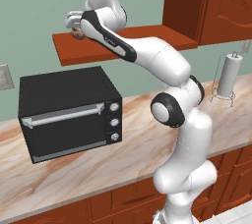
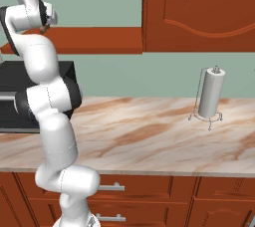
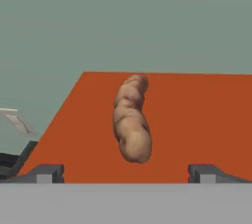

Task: Pick the potatos from the cabinet and place them in one bowl. Pick the tangerine from the sink and place it in the other bowl.

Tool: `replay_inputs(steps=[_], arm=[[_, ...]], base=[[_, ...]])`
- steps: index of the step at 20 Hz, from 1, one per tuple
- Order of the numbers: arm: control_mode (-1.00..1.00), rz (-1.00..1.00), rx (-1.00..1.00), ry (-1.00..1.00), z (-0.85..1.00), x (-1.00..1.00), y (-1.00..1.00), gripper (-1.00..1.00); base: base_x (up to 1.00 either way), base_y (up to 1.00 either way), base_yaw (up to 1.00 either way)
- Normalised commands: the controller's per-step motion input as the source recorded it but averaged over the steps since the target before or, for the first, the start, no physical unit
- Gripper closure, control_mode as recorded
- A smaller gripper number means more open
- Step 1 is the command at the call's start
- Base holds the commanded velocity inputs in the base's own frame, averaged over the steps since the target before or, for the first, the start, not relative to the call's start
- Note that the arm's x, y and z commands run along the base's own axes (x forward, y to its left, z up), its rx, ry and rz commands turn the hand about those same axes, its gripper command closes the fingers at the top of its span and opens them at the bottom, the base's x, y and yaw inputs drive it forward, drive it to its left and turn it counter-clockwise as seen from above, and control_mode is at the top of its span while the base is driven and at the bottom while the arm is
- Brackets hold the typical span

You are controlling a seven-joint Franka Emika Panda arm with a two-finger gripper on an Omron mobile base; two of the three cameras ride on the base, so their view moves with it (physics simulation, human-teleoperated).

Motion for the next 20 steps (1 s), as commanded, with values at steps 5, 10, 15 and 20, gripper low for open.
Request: replay_inputs(steps=[5, 10, 15, 20], arm=[[-1.0, 0.0, -0.09, 0.0, -0.03, 0.25, 0.17, -1.0], [-1.0, 0.0, -0.07, 0.0, -0.02, 0.13, 0.24, -1.0], [-1.0, 0.0, -0.02, 0.0, -0.06, 0.0, 0.03, -1.0], [-1.0, 0.0, 0.0, 0.0, -0.14, 0.0, 0.0, -1.0]], base=[[0.0, 0.0, 0.0], [0.0, 0.0, 0.0], [0.0, 0.0, 0.0], [0.0, 0.0, 0.0]])
